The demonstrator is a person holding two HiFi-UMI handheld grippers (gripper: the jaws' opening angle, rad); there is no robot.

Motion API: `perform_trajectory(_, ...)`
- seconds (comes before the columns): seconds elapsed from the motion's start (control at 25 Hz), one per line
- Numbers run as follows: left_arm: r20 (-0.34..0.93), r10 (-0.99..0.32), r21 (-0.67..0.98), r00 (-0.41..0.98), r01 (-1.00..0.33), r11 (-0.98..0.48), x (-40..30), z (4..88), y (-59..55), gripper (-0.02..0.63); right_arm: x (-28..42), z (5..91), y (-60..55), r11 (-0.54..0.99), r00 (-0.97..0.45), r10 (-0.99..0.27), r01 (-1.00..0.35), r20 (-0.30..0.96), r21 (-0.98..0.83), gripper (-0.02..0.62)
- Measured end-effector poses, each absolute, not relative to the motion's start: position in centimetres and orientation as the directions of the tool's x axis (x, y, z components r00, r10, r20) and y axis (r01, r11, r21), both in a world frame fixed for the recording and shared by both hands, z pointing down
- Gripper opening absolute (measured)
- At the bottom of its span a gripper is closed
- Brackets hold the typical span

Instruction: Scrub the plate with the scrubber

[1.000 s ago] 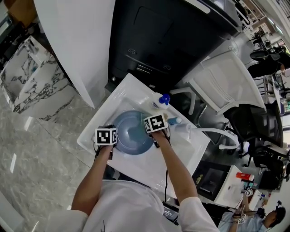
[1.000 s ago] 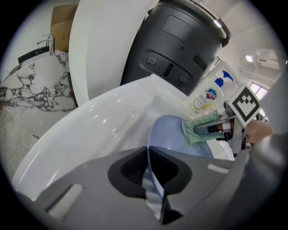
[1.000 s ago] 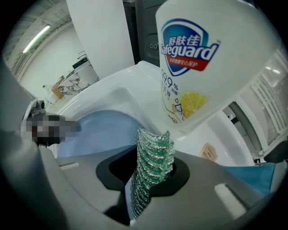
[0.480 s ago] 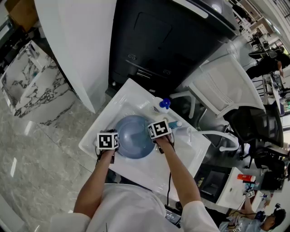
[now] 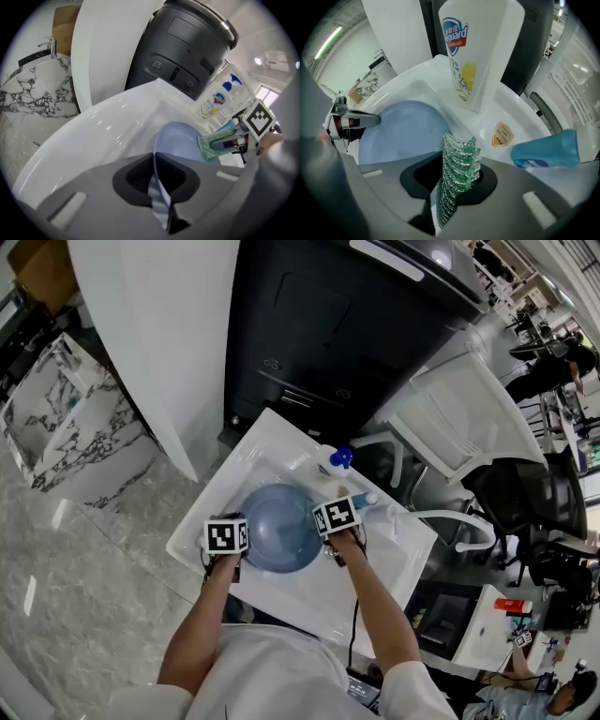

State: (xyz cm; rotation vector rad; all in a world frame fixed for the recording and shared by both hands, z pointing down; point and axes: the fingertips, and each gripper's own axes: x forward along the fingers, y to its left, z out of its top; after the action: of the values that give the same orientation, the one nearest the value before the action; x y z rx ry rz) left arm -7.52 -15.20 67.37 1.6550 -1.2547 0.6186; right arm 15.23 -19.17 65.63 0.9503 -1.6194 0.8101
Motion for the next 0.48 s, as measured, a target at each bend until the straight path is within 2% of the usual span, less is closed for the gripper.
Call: perform_trajectory(0.48,0.816,-0.459,0.373,0.35,-0.927,-0.044,-7.4,67.4,-15.3,0.067,16.3,65.6,-17.0,0.375,-0.175,-0.172,-0.922,0.969,-0.1,0.057)
